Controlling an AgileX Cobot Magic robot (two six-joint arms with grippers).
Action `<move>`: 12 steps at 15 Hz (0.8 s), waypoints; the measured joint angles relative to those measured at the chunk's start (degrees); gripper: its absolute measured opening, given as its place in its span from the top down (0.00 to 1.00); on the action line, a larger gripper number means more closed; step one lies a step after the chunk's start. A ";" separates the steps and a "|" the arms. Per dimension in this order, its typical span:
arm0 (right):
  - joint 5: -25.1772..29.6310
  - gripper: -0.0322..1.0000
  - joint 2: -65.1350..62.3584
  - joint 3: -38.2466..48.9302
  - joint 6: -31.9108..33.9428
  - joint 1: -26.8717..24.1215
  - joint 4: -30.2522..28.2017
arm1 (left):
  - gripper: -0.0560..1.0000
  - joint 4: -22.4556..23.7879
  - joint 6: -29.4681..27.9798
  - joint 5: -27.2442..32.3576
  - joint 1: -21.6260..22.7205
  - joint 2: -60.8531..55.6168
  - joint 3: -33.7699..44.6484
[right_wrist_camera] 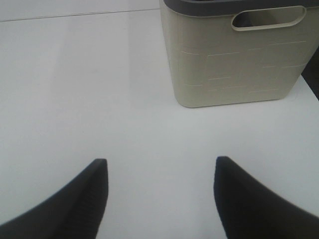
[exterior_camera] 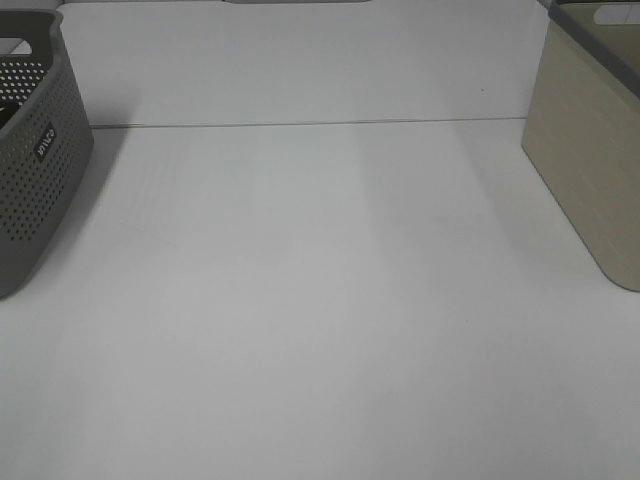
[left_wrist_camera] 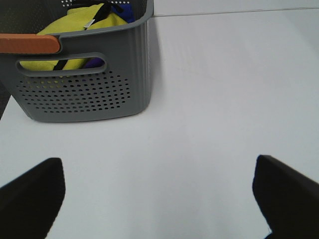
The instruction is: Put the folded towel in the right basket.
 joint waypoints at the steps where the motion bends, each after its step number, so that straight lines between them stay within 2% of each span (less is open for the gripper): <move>1: 0.00 0.39 0.00 0.00 0.00 0.00 0.00 | 0.03 0.00 0.00 0.00 0.00 0.00 0.00; 12: 0.00 0.39 0.00 0.00 0.00 0.00 0.00 | 0.03 0.00 0.00 0.00 0.00 0.00 0.00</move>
